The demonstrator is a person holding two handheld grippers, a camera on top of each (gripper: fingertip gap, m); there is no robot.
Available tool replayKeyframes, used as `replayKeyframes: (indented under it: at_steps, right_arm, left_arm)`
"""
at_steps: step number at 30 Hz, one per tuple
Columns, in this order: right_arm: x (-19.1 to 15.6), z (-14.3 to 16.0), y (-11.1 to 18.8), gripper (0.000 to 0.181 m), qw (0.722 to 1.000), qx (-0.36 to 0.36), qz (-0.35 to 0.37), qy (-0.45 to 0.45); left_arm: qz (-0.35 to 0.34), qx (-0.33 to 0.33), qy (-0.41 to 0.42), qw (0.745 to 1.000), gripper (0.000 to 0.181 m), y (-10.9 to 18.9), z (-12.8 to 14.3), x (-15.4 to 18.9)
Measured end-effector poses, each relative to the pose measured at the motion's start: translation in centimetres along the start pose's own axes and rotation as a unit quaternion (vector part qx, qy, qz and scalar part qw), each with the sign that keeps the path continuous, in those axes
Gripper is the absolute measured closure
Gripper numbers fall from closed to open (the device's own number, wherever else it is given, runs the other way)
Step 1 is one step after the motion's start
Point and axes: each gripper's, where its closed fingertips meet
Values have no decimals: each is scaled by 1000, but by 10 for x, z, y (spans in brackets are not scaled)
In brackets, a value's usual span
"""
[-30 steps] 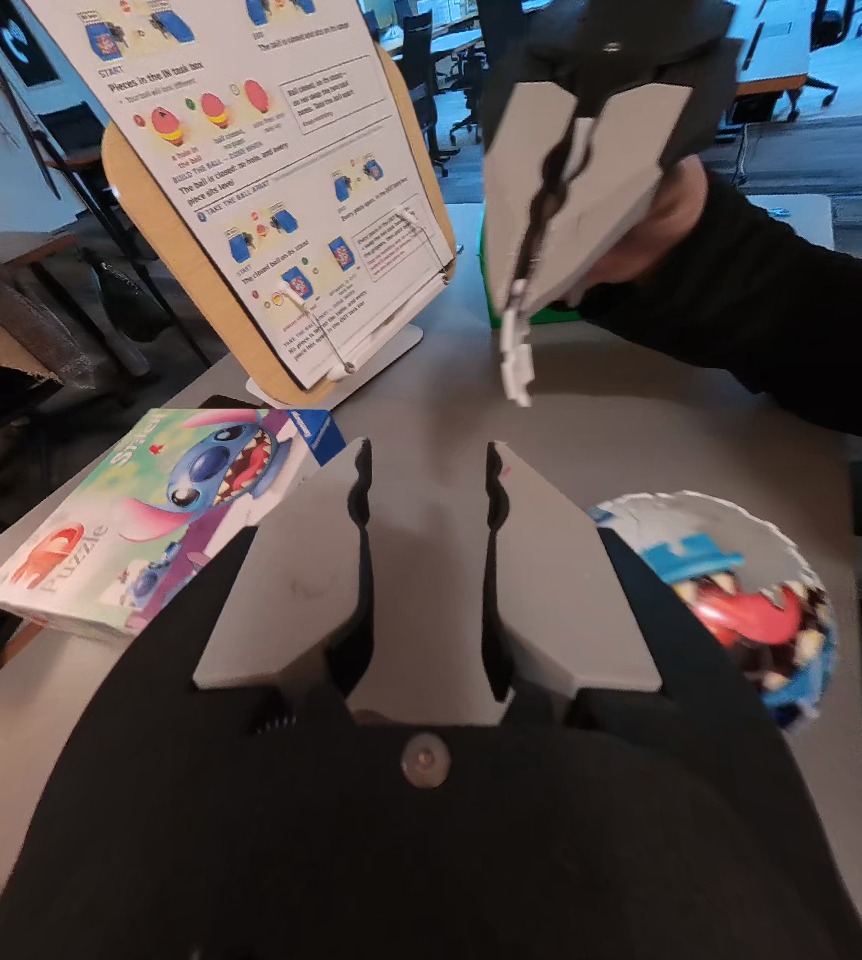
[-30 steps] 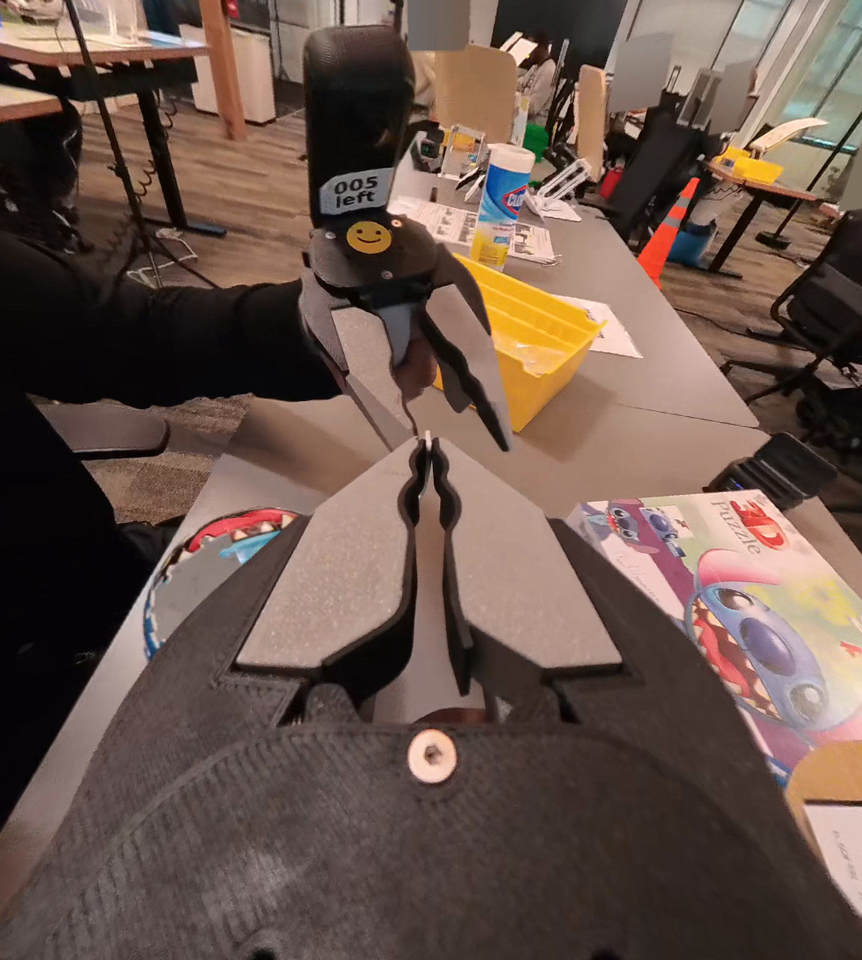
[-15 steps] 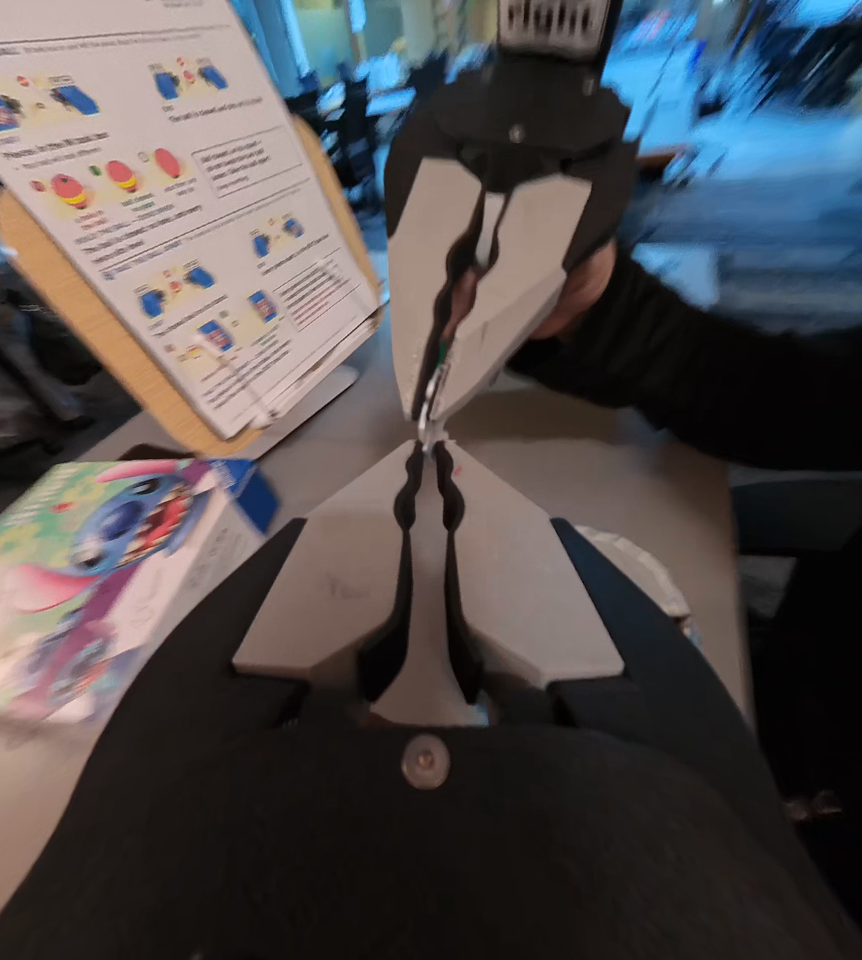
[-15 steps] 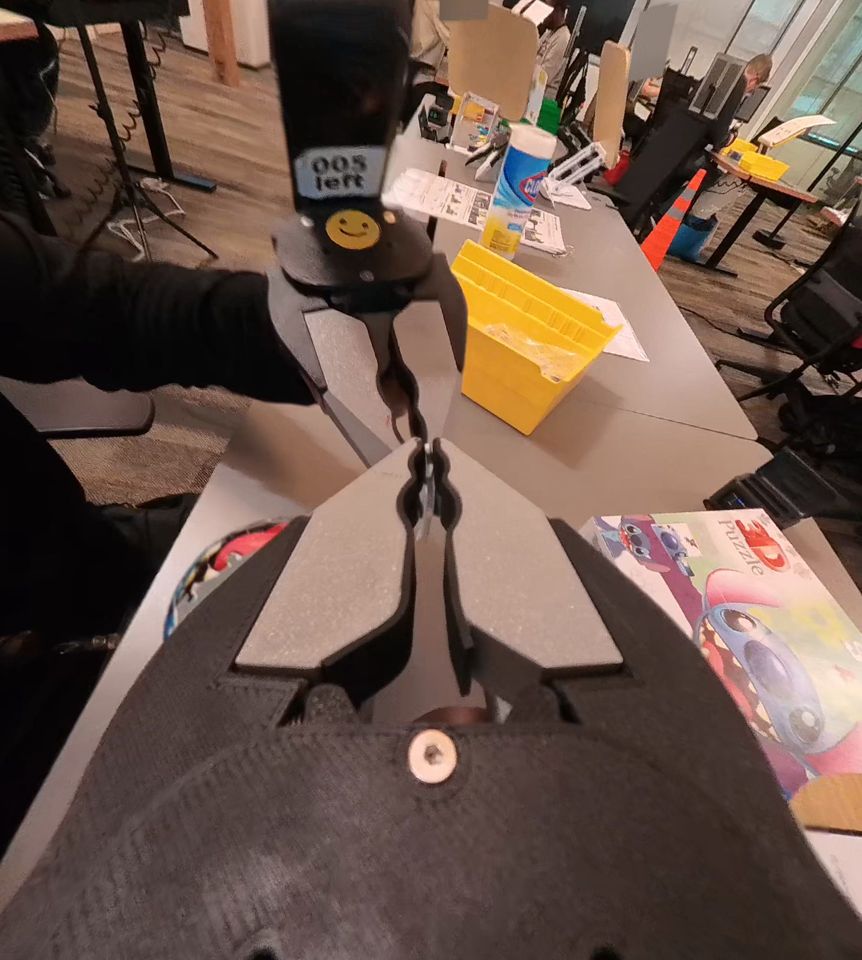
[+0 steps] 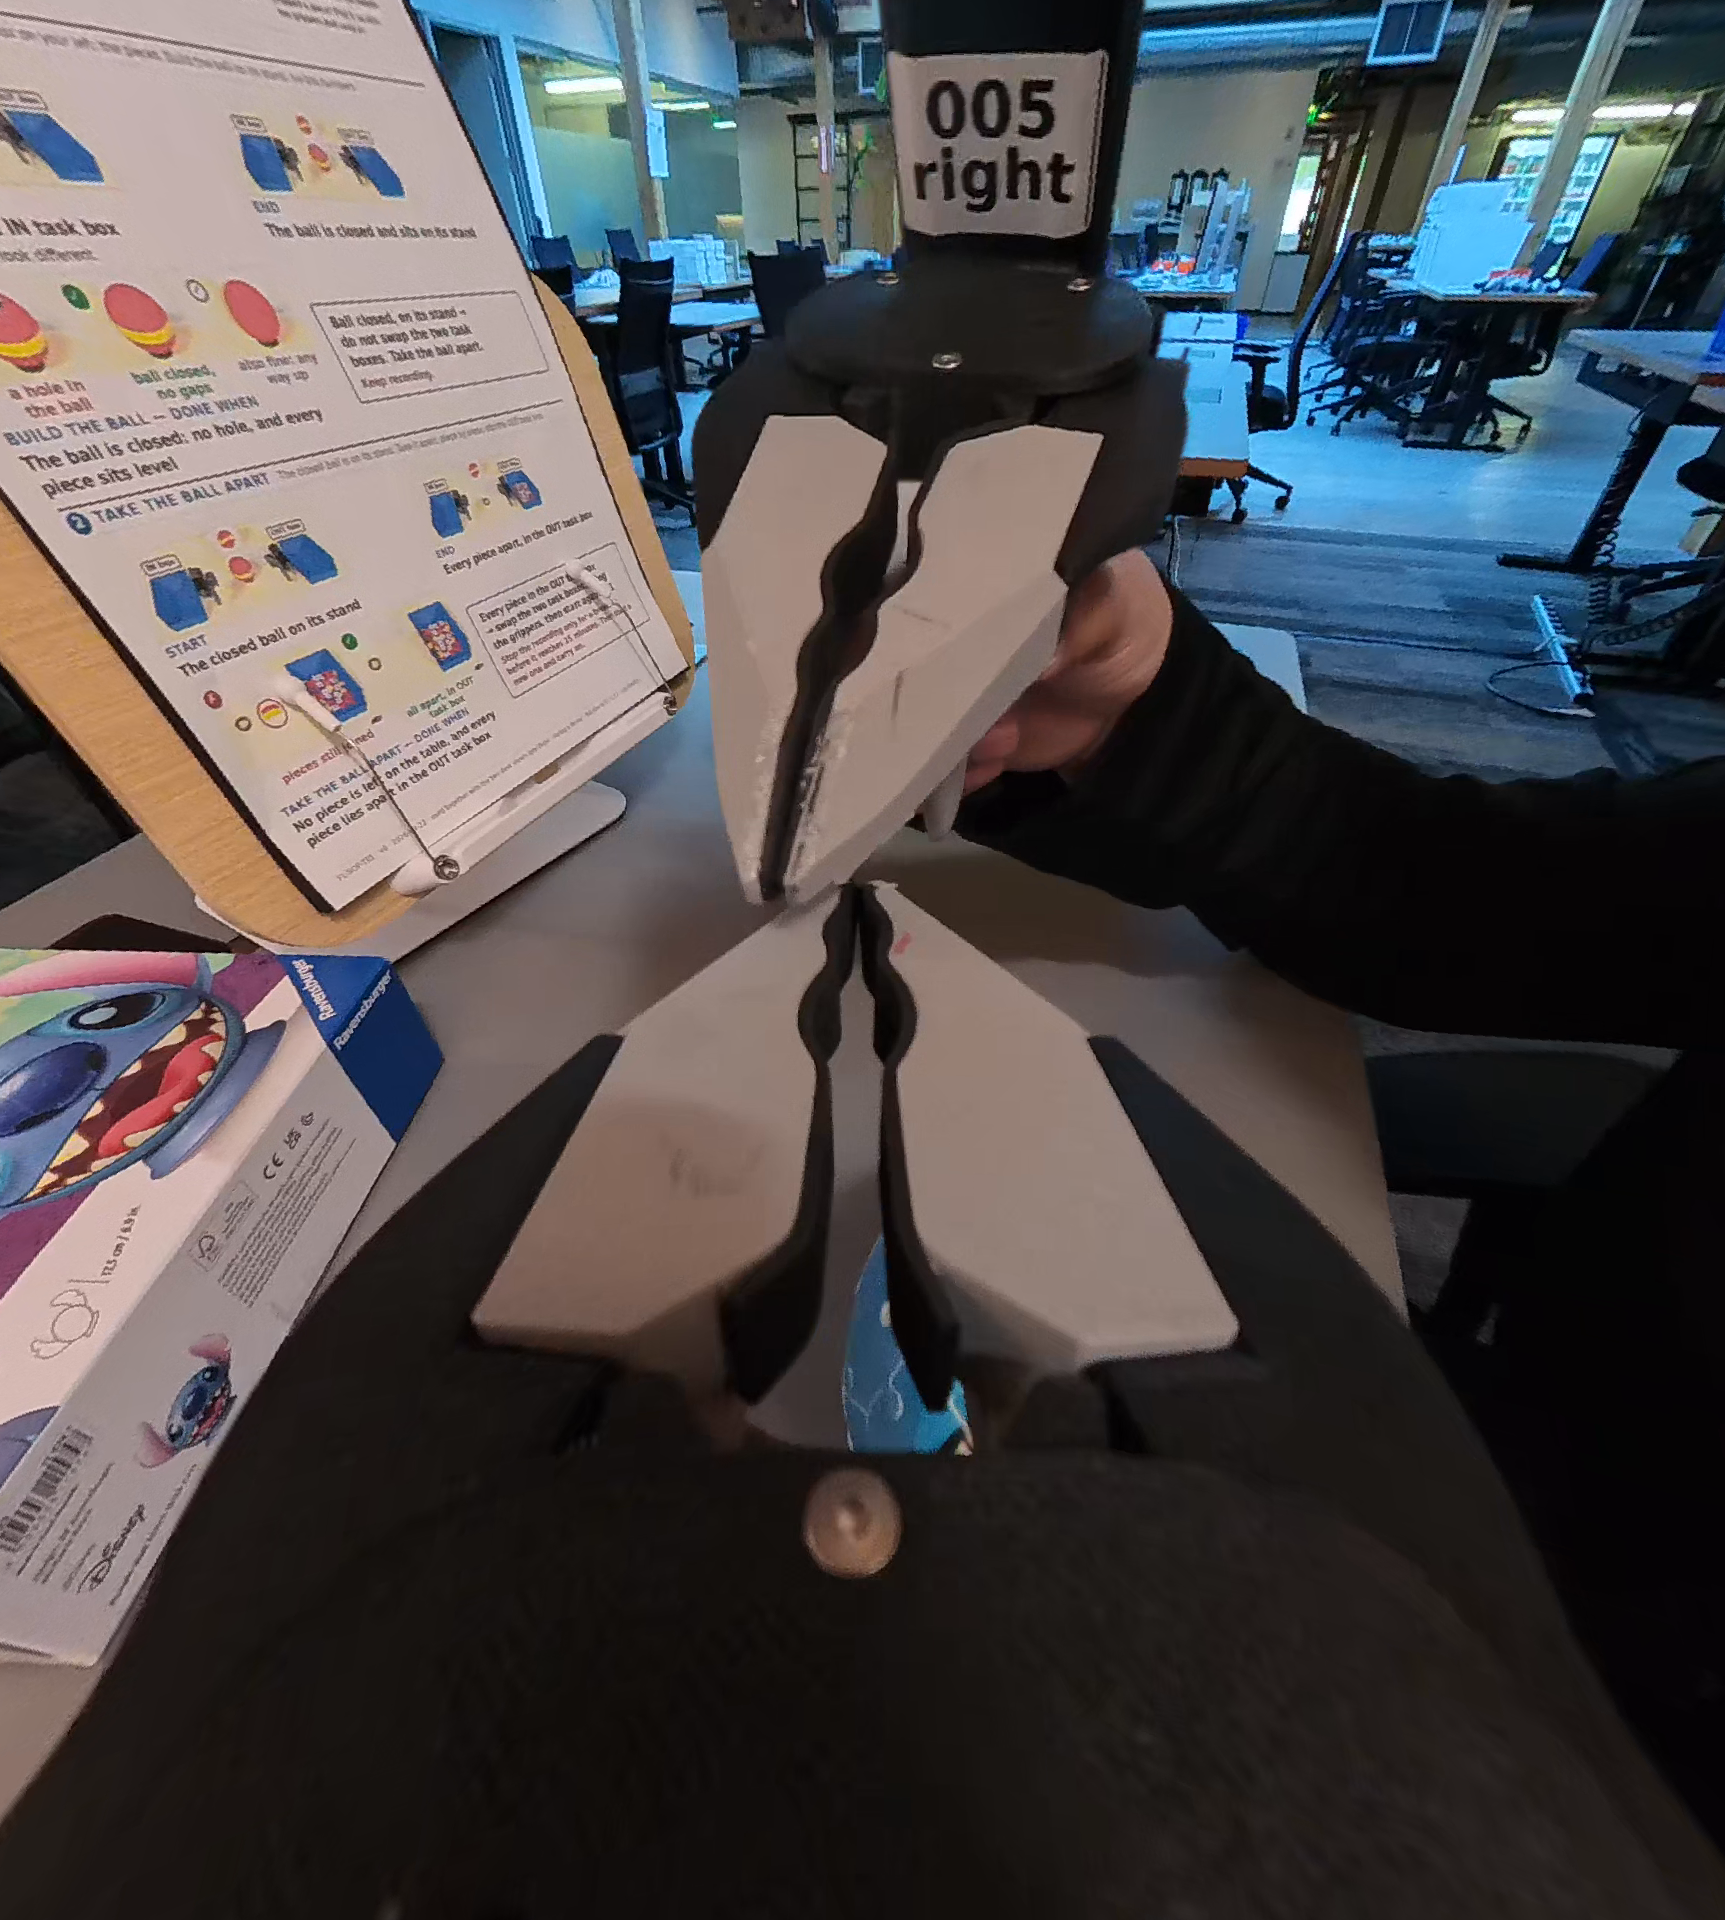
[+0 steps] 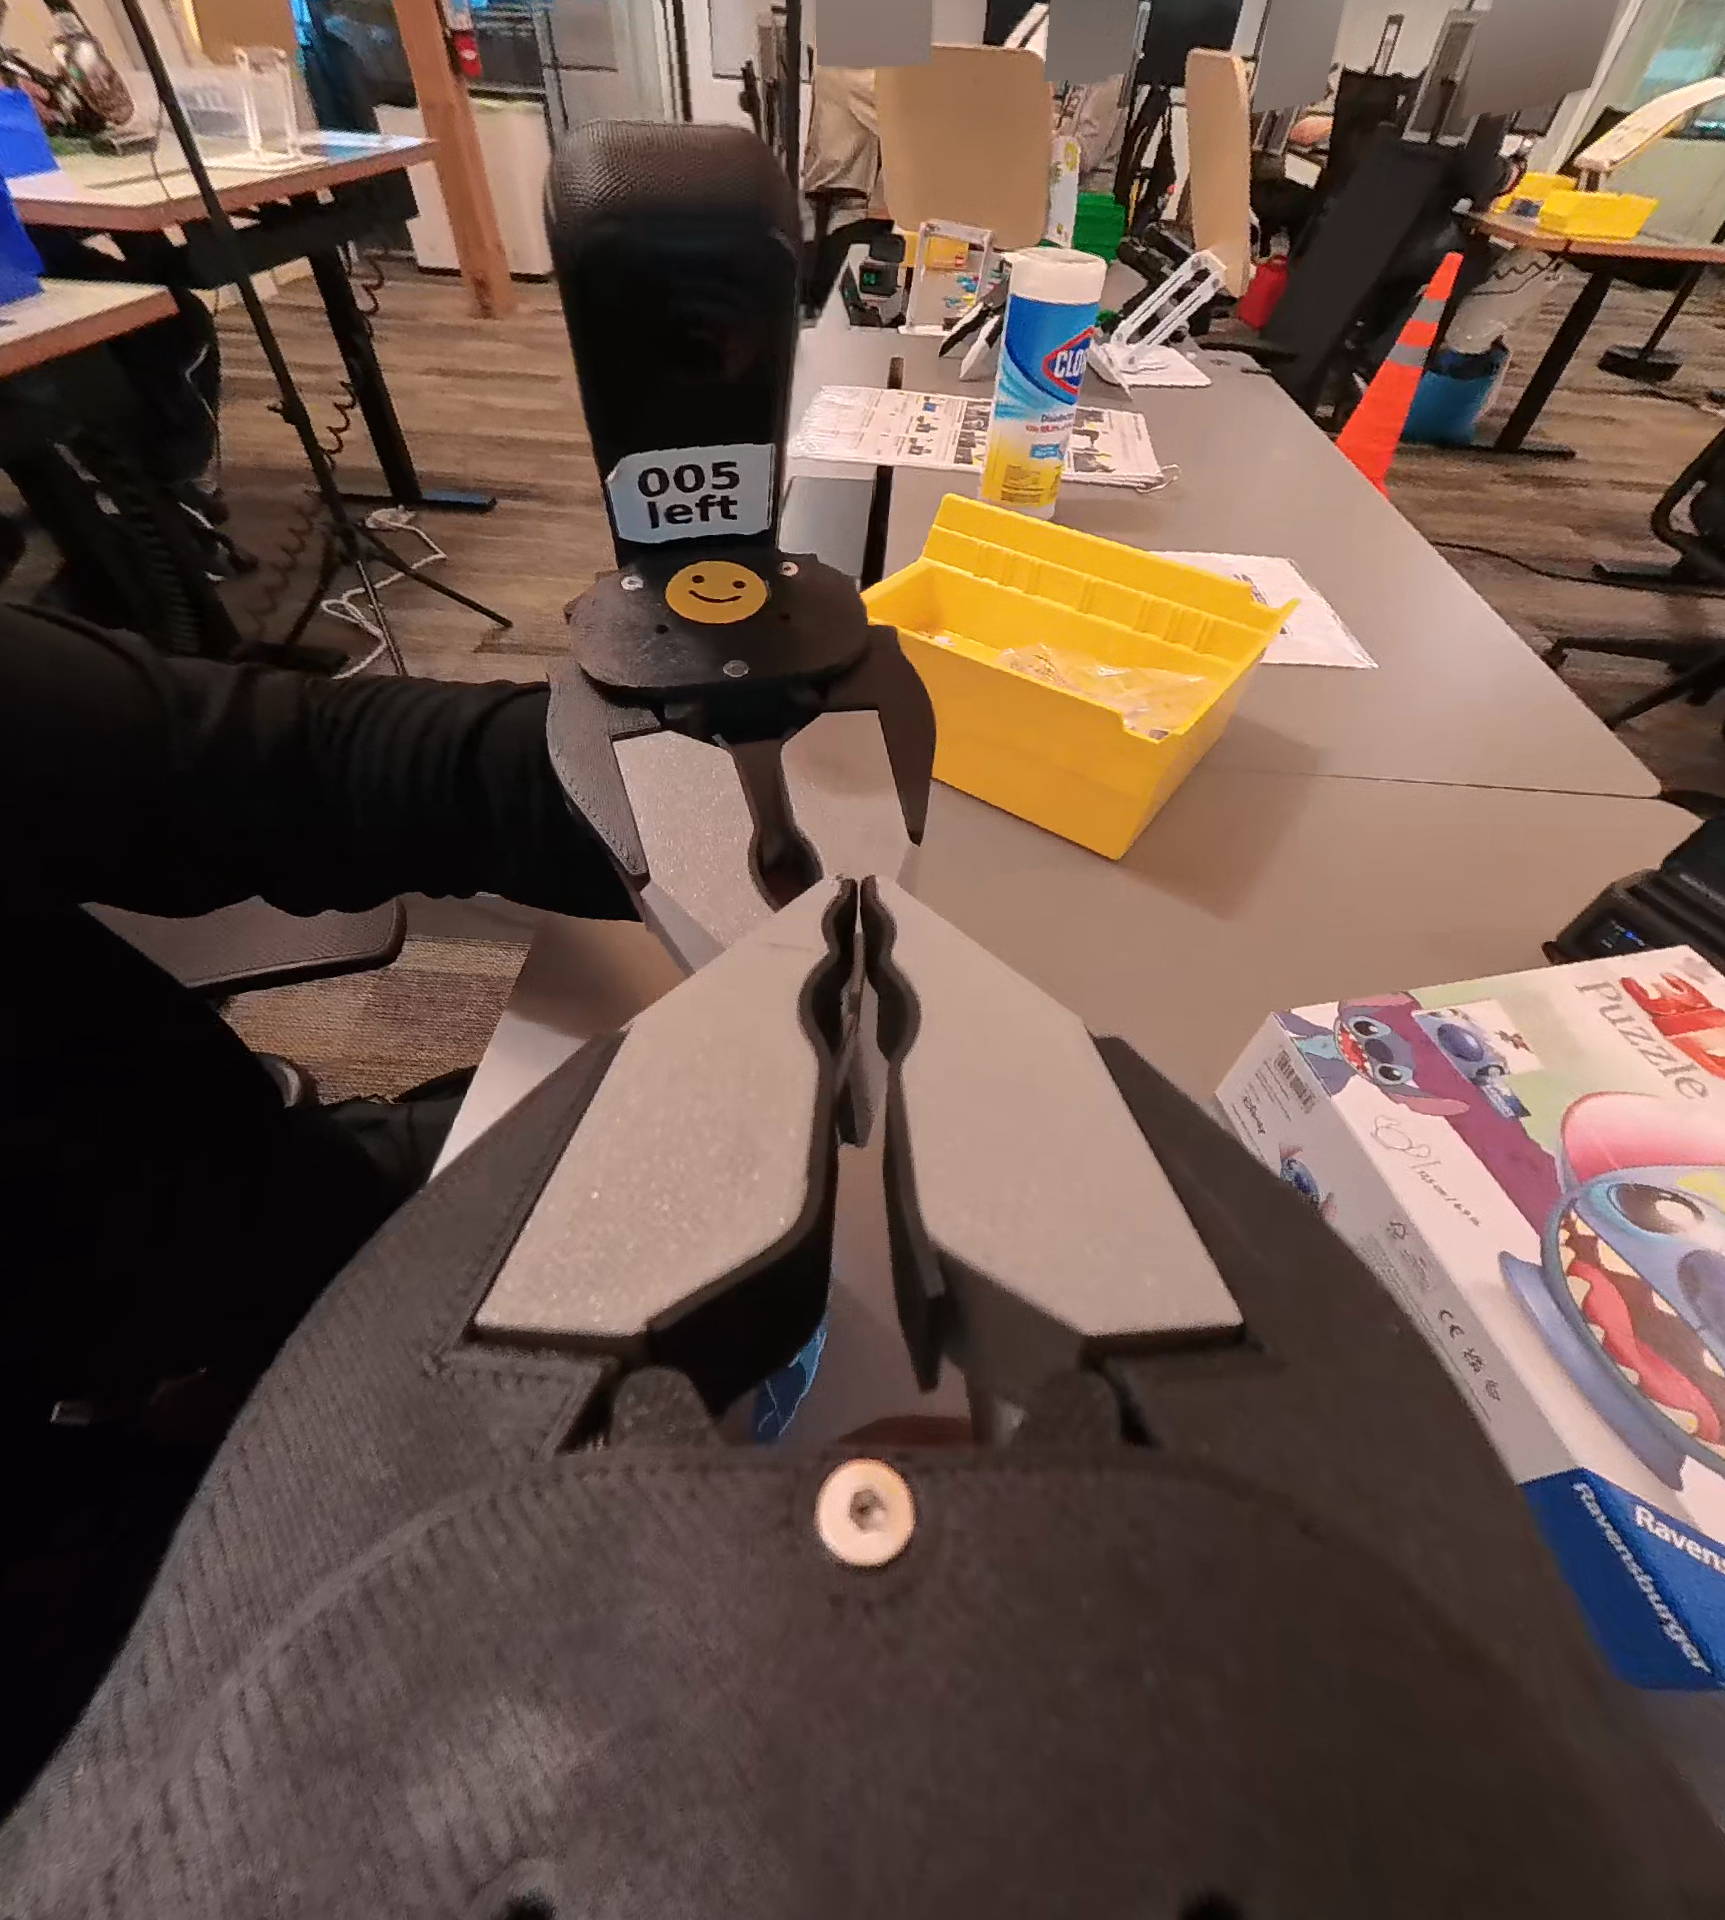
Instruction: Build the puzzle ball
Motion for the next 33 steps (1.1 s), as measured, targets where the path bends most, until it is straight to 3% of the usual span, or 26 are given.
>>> replayKeyframes:
  at_steps: [7, 12, 16, 19, 23, 25, 33]
  right_arm:
    - [-2, -10, 4, 181, 997, 42, -42, -52]
    - [-8, -12, 0, 181, 995, 50, -60, -63]
    - [1, -17, 13, 173, 996, 54, -38, -57]
    - [7, -17, 28, 177, 997, 56, -28, -47]
    - [14, -13, 28, 173, 997, 46, -11, -56]
    - [16, -13, 24, 181, 997, 49, -7, -58]
    - [13, -7, 18, 181, 998, 22, 0, -53]
  left_arm:
    - [22, 60, 36, 997, 168, 11, -18, 2]
    - [36, 76, 59, 995, 181, 9, -22, 2]
    - [39, 94, 69, 992, 181, 12, -25, 1]
    - [25, 120, 99, 987, 181, 19, -29, -8]
    - [5, 144, 103, 984, 181, 25, -34, -18]
    - [7, 145, 105, 984, 181, 23, -34, -17]
    - [-4, 119, 100, 988, 181, 20, -26, -14]
Point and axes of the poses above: each gripper's, where its closed fingertips meet, y back along the fingers, z out of its underside, x = y × z across the jaws, and after that the axes turned 5 degrees about z, right-handed
